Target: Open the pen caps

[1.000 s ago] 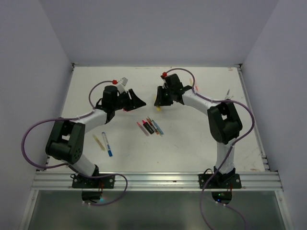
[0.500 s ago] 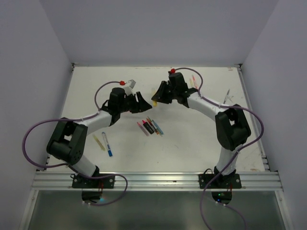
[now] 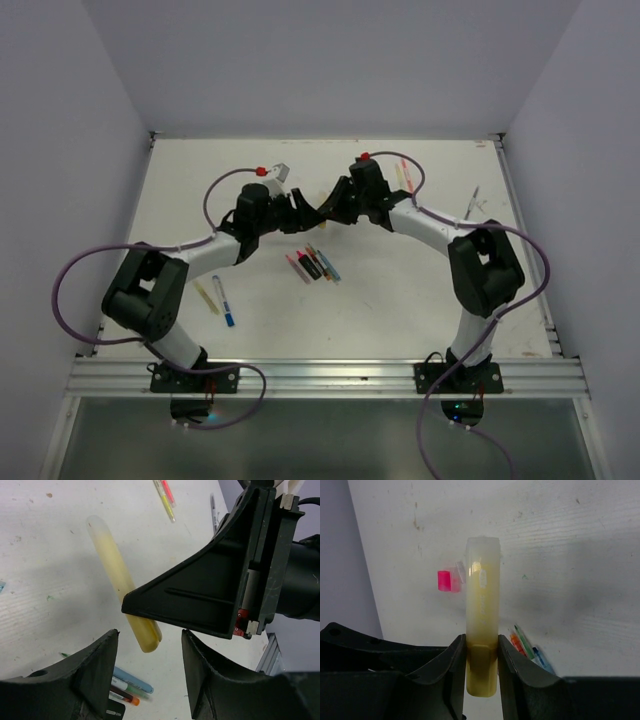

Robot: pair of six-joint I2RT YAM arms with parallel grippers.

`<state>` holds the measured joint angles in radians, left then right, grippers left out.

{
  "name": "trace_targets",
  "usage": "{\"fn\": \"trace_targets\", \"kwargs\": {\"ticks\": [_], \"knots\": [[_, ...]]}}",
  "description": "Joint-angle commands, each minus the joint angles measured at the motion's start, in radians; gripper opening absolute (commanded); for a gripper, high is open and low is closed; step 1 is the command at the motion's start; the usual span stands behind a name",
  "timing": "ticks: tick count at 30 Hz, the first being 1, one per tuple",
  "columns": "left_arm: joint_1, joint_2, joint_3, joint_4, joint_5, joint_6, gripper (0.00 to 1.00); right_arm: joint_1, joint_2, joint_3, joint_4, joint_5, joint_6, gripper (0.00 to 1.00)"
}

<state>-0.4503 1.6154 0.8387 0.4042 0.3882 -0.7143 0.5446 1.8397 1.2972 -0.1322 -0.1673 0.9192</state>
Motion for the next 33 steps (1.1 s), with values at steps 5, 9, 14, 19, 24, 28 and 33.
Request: {"fn": "trace_targets", "kwargs": {"ticks": [5,9,14,19,24,28,33], "knots": [[-0.03,0.026,0.053,0.013,-0.064,-0.004,0.54,0.015,-0.086,-0.05,0.077,0.057,0.095,0.08],[-0.034,0.029,0.06,-0.002,-0.086,-0.001,0.53,0.02,-0.096,-0.064,0.094,0.049,0.109,0.08],[-0.041,0.04,0.077,-0.016,-0.104,-0.001,0.47,0.041,-0.108,-0.072,0.1,0.061,0.124,0.08],[-0.044,0.051,0.089,-0.034,-0.114,-0.002,0.15,0.052,-0.12,-0.082,0.108,0.069,0.133,0.1],[-0.044,0.045,0.086,-0.045,-0.101,0.024,0.0,0.054,-0.135,-0.09,0.103,0.074,0.072,0.33],[-0.044,0.021,0.065,-0.045,-0.098,0.049,0.0,0.052,-0.128,-0.069,0.063,0.135,-0.061,0.65],[-0.044,0.023,0.046,-0.031,-0.075,0.052,0.0,0.051,-0.099,-0.036,0.051,0.132,-0.151,0.57]]}}
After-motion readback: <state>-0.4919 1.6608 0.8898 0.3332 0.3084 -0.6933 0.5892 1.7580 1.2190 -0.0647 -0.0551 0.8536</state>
